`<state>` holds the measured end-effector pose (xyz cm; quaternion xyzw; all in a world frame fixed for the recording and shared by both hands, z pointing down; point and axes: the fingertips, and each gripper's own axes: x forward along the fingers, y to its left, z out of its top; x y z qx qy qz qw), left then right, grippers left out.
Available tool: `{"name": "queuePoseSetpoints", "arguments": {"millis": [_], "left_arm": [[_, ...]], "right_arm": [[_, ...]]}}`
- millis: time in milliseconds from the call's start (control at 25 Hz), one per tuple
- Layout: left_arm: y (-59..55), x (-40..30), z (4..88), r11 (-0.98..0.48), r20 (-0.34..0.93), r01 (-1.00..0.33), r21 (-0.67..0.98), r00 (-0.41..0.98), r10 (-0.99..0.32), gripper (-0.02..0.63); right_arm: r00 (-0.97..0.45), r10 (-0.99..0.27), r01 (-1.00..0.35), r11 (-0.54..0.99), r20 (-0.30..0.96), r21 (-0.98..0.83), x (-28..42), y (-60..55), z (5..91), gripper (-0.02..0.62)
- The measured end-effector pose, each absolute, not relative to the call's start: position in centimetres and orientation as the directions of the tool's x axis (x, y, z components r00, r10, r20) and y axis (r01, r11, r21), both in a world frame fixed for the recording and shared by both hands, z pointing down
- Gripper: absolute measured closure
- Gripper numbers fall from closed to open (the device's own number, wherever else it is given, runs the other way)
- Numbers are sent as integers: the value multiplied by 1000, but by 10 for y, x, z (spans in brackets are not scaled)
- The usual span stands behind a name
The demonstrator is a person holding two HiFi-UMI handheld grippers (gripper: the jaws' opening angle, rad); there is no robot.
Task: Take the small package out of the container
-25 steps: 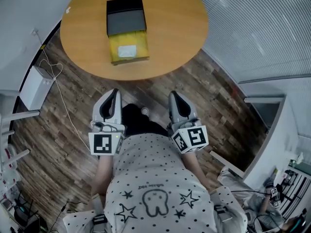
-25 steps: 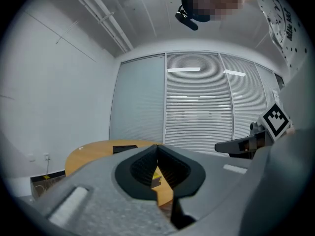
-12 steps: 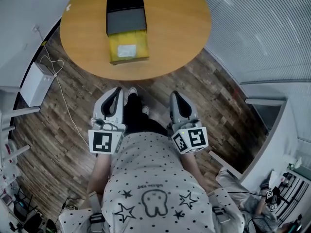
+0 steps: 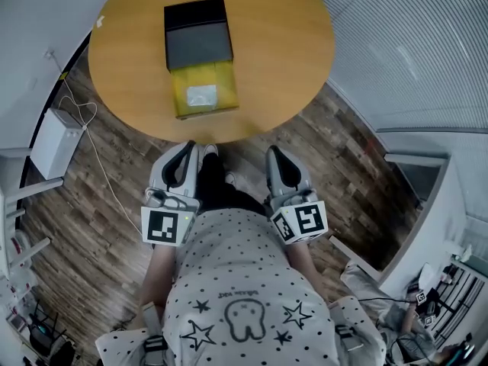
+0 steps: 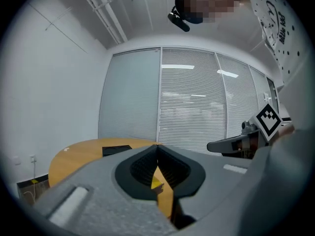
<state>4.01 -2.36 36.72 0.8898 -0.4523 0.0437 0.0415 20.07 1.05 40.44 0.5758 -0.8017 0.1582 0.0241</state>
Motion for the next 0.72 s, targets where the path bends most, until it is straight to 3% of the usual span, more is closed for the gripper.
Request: {"name": "queuePoseSetpoints", "arguments": {"millis": [720], "left_arm": [[-147, -14, 370, -586, 90, -807, 65, 590, -802, 597]], "right_arm": [[-248, -943, -961, 210, 222, -179, 167, -91, 391, 591]]}}
